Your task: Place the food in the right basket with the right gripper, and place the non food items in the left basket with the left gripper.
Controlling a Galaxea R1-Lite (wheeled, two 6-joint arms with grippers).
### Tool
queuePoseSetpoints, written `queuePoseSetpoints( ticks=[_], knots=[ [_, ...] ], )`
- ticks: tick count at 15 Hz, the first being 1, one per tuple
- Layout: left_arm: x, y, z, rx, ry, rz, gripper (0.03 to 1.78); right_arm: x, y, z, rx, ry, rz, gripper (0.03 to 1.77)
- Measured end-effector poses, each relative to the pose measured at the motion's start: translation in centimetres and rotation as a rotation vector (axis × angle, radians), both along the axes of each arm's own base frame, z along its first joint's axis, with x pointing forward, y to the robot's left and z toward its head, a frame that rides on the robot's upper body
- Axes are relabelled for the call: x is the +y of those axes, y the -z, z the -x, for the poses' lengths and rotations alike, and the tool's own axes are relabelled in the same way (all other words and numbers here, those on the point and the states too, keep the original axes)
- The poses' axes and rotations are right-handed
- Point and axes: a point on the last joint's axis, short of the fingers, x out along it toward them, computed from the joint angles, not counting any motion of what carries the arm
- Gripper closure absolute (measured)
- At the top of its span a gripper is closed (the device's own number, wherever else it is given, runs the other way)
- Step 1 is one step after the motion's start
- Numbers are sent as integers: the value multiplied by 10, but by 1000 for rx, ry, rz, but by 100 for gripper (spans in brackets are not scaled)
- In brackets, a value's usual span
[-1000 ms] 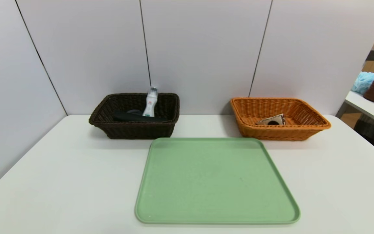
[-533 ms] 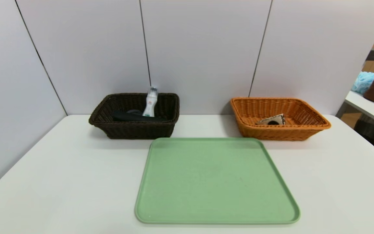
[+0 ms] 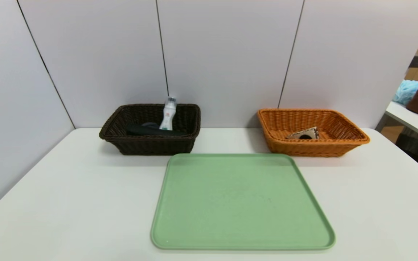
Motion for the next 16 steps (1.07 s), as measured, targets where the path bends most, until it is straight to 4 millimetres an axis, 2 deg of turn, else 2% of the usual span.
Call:
queuePoseSetpoints(
  ticks=[5, 10, 16],
  knots=[
    [0, 7, 0, 69, 10, 59, 12, 0, 1, 0, 10, 1, -52, 10],
    [0, 7, 0, 71, 13, 78, 12, -1, 0, 0, 5, 41, -145, 10],
    [0, 7, 0, 72, 15, 79, 12, -1, 0, 0, 4, 52, -167, 10]
  ],
)
